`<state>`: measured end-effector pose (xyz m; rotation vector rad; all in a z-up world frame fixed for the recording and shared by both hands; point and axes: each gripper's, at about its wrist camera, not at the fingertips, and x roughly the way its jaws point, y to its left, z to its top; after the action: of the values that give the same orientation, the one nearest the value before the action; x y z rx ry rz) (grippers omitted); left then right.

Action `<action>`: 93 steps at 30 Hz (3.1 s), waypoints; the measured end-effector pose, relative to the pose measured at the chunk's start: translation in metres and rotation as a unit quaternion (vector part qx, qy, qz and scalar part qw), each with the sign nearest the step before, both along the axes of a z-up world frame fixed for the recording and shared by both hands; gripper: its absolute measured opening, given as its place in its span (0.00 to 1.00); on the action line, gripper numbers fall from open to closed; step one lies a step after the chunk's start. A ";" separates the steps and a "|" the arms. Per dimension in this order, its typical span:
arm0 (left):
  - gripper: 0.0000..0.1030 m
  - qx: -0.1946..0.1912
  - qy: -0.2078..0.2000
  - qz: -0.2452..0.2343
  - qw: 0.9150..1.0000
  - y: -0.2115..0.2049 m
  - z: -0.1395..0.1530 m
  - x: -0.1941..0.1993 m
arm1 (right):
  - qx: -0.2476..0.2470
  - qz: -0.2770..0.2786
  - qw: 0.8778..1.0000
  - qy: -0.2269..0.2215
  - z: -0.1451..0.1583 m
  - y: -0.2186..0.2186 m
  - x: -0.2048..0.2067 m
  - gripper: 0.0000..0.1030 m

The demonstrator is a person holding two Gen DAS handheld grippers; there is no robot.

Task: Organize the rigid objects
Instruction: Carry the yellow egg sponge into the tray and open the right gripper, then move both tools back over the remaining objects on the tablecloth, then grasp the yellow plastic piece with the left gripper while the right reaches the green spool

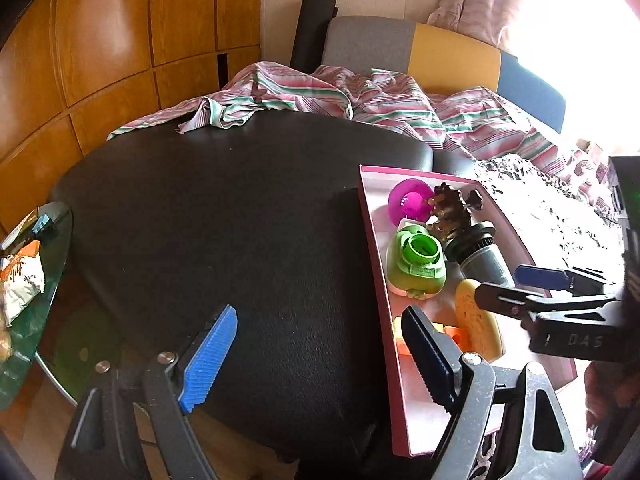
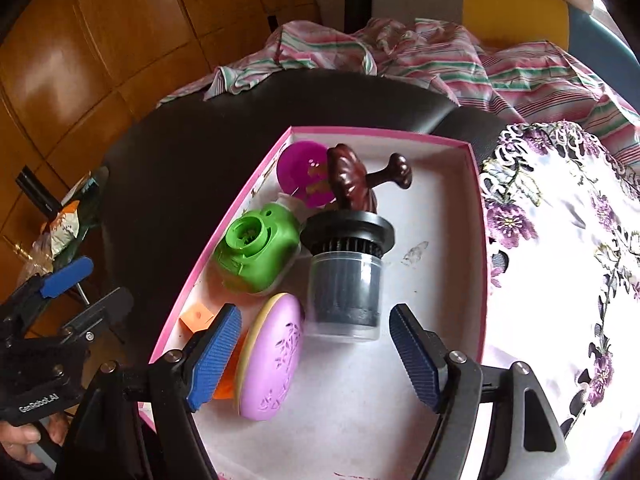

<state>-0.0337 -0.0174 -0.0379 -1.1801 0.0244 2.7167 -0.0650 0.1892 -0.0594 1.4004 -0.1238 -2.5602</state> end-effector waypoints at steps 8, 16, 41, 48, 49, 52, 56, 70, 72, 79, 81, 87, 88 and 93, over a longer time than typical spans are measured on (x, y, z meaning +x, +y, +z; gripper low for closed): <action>0.82 -0.004 0.002 -0.007 1.000 0.005 0.001 0.003 | 0.013 -0.017 1.000 0.017 0.013 0.017 0.021 0.75; 0.83 -0.008 0.009 -0.017 1.000 0.011 0.005 0.007 | 0.035 -0.033 0.998 0.032 0.025 0.041 0.038 0.75; 0.83 -0.034 0.022 -0.066 0.997 0.046 0.011 0.020 | 0.090 -0.207 0.974 0.000 0.022 0.208 0.108 0.75; 0.85 -0.037 0.028 -0.083 0.995 0.059 0.016 0.022 | 0.064 -0.294 0.954 0.006 0.018 0.263 0.129 0.75; 0.85 -0.037 0.030 -0.085 0.995 0.062 0.018 0.023 | 0.059 -0.312 0.948 0.006 0.018 0.271 0.132 0.75; 0.85 -0.039 0.035 -0.096 0.994 0.072 0.021 0.024 | 0.045 -0.373 0.927 0.005 0.019 0.295 0.145 0.75; 0.85 -0.037 0.041 -0.116 0.992 0.089 0.026 0.026 | -0.008 -0.435 0.900 -0.007 0.015 0.325 0.164 0.76; 0.86 -0.026 0.045 -0.202 0.978 0.165 0.038 0.038 | -0.078 -0.446 0.890 -0.053 -0.005 0.344 0.169 0.66; 0.86 -0.025 0.045 -0.214 0.975 0.177 0.038 0.040 | -0.113 -0.433 0.894 -0.010 0.006 0.345 0.173 0.68; 0.86 -0.028 0.028 -0.282 0.959 0.231 0.026 0.055 | -0.111 -0.482 0.869 -0.010 0.009 0.353 0.190 0.68; 0.86 -0.033 0.023 -0.310 0.950 0.250 0.018 0.061 | -0.102 -0.512 0.853 -0.010 0.010 0.362 0.199 0.68; 0.84 -0.021 -0.015 -0.392 0.920 0.305 -0.004 0.078 | -0.140 -0.529 0.836 0.032 0.019 0.376 0.217 0.68; 0.84 -0.014 -0.025 -0.407 0.913 0.315 -0.007 0.083 | -0.142 -0.525 0.838 0.031 0.019 0.375 0.216 0.68; 0.79 0.031 -0.074 -0.482 0.873 0.354 -0.020 0.107 | -0.136 -0.525 0.840 0.022 0.018 0.374 0.213 0.68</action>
<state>0.0730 0.3366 -0.0576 -0.9709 0.3909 1.7297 0.1479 0.5628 -0.0417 1.3514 -1.5781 -3.1195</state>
